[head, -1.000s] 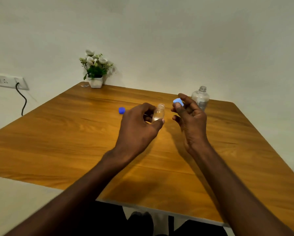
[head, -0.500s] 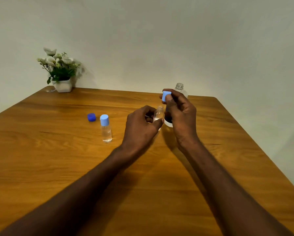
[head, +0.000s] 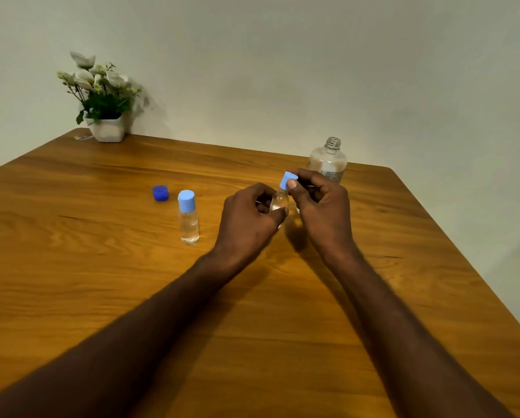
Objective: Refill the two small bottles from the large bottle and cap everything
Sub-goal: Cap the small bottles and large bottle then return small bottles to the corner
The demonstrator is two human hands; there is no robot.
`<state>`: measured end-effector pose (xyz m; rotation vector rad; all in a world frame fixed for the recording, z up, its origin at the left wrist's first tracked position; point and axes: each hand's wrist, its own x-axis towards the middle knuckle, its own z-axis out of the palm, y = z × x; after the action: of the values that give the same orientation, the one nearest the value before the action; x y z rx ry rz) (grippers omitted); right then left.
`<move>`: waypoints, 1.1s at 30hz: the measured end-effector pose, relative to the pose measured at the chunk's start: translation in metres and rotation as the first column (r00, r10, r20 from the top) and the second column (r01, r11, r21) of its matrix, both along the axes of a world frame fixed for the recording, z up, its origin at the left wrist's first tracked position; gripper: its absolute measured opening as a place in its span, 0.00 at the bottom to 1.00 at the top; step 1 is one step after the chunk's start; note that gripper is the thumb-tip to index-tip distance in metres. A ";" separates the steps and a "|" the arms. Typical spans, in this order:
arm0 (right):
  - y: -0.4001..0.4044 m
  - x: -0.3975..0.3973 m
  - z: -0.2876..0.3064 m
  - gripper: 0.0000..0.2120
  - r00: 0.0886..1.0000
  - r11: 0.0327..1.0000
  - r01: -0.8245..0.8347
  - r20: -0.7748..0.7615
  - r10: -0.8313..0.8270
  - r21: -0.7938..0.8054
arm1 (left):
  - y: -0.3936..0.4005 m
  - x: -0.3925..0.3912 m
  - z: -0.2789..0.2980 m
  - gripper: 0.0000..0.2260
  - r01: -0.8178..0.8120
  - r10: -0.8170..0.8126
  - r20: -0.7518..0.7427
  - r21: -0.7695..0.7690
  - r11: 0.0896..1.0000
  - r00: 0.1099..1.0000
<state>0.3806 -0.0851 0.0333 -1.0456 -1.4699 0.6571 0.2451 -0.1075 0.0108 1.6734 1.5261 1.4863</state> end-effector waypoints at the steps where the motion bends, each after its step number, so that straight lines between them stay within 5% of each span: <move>1: 0.000 0.000 0.000 0.12 1.000 1.000 -0.002 0.007 0.002 0.000 | 0.000 0.000 0.000 0.09 0.001 -0.001 0.000 0.001 1.000 1.000; 33: -0.005 0.001 0.003 0.12 0.987 0.994 0.109 0.115 -0.111 0.022 | 0.000 -0.001 0.001 0.13 0.014 -0.014 -0.011 0.032 0.999 1.000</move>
<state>0.3819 -0.0898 0.0363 -1.1596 -1.5028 0.5129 0.2446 -0.1075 0.0115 1.7096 1.5010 1.5041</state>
